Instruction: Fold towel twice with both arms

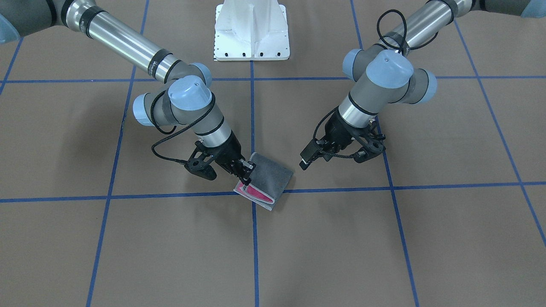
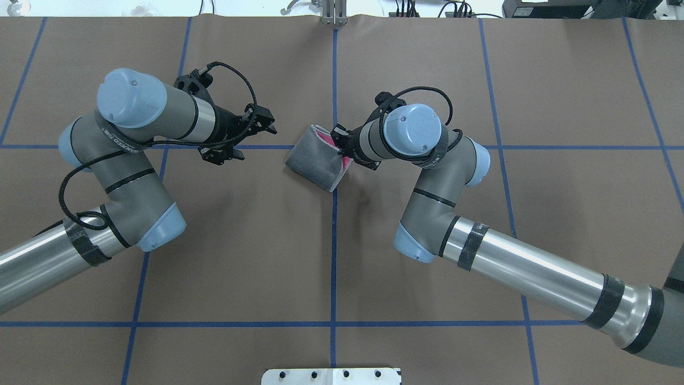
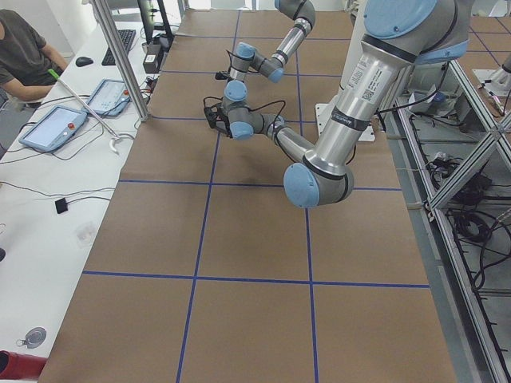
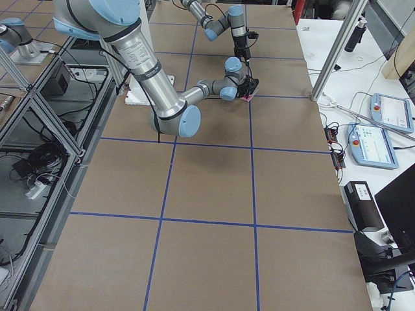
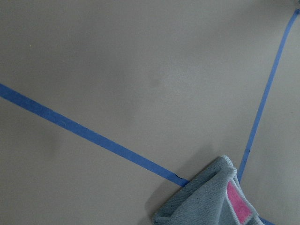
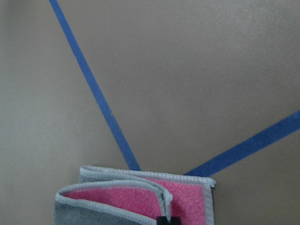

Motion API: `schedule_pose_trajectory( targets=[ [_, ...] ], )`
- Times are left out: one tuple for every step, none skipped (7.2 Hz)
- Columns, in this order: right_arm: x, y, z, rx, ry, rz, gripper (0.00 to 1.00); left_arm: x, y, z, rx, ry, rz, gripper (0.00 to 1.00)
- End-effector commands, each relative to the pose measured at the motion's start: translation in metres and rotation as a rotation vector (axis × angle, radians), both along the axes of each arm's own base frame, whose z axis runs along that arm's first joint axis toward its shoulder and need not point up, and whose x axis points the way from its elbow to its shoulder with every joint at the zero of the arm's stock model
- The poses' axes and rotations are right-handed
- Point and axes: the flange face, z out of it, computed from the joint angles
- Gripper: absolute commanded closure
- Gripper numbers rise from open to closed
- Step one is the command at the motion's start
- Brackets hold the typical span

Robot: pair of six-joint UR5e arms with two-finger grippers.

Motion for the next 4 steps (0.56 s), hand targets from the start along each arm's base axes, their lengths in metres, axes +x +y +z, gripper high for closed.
schedule_pose_trajectory(
  targets=[
    [0.0005, 0.0003, 0.0004, 0.0, 0.0, 0.0, 0.81, 0.001, 0.0009, 0.0005, -0.002, 0.0, 0.001, 0.0],
    [0.0008, 0.0005, -0.0003, 0.001, -0.001, 0.0, 0.77, 0.001, 0.0009, 0.0005, -0.004, 0.0, 0.001, 0.0],
    [0.0008, 0.0005, -0.0003, 0.001, -0.001, 0.0, 0.73, 0.0011, 0.0007, -0.0005, -0.003, 0.001, 0.001, 0.0],
    [0.0008, 0.0005, -0.0003, 0.0, -0.002, 0.001, 0.73, 0.0011, 0.0007, -0.0005, -0.004, 0.002, 0.0, 0.0]
  ],
)
